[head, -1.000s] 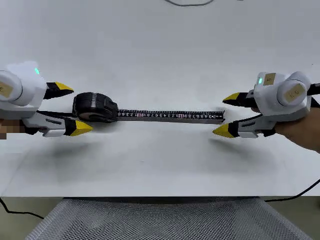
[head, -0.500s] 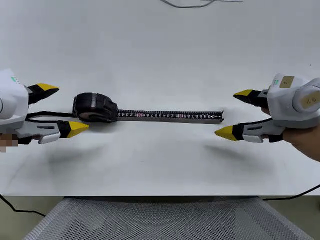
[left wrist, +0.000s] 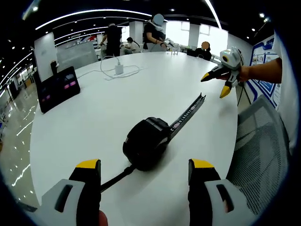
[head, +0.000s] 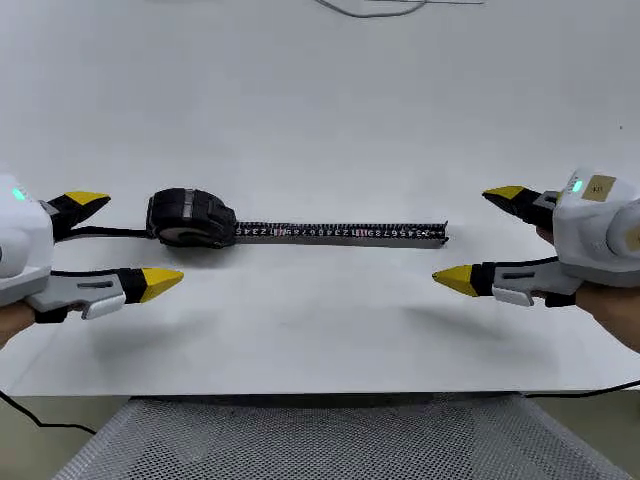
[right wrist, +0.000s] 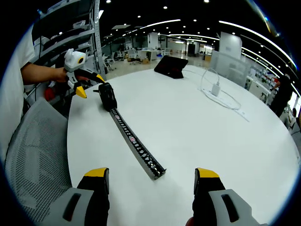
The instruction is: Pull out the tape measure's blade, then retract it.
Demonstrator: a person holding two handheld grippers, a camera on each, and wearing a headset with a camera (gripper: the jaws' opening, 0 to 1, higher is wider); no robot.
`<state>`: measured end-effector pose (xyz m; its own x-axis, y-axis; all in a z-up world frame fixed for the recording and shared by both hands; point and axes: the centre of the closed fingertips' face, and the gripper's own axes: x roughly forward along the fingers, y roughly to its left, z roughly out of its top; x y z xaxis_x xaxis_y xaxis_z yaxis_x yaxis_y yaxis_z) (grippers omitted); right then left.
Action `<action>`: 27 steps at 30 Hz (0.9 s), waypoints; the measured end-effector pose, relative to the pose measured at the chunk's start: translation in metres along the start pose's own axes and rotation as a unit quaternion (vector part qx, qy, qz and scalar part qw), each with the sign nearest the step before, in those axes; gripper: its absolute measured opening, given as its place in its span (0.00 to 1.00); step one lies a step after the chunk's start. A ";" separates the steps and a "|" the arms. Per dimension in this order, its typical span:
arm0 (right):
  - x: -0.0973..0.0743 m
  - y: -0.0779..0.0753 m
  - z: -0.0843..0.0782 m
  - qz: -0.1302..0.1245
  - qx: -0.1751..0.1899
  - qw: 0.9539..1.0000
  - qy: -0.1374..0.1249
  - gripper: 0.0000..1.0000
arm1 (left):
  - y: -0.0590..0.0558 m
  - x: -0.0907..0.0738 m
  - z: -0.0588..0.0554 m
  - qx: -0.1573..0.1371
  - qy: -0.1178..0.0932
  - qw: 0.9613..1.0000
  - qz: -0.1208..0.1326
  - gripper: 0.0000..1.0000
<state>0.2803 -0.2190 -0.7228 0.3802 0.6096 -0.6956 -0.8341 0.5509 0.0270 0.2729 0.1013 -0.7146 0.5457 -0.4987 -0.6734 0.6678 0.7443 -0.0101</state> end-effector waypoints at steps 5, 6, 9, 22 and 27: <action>-0.003 0.002 0.000 -0.006 0.005 1.000 -0.008 0.77 | -0.005 -0.003 0.000 0.001 -0.004 1.000 0.006 0.78; -0.004 0.003 0.001 -0.007 0.006 1.000 -0.010 0.78 | -0.006 -0.004 -0.001 0.001 -0.004 1.000 0.007 0.79; -0.006 0.006 0.003 -0.014 0.006 1.000 -0.015 0.79 | -0.008 -0.006 0.001 -0.003 -0.012 1.000 0.009 0.83; -0.015 0.020 -0.003 -0.026 0.018 0.999 -0.031 0.80 | -0.023 -0.016 -0.008 -0.013 -0.021 1.000 0.011 0.83; -0.015 0.022 -0.009 -0.032 0.026 0.999 -0.035 0.80 | -0.028 -0.017 -0.013 -0.022 -0.024 0.999 0.014 0.83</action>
<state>0.2528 -0.2212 -0.7179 0.4607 0.6087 -0.6460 -0.7856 0.6184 0.0225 0.2380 0.0947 -0.7122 0.5884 -0.4968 -0.6379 0.6288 0.7771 -0.0252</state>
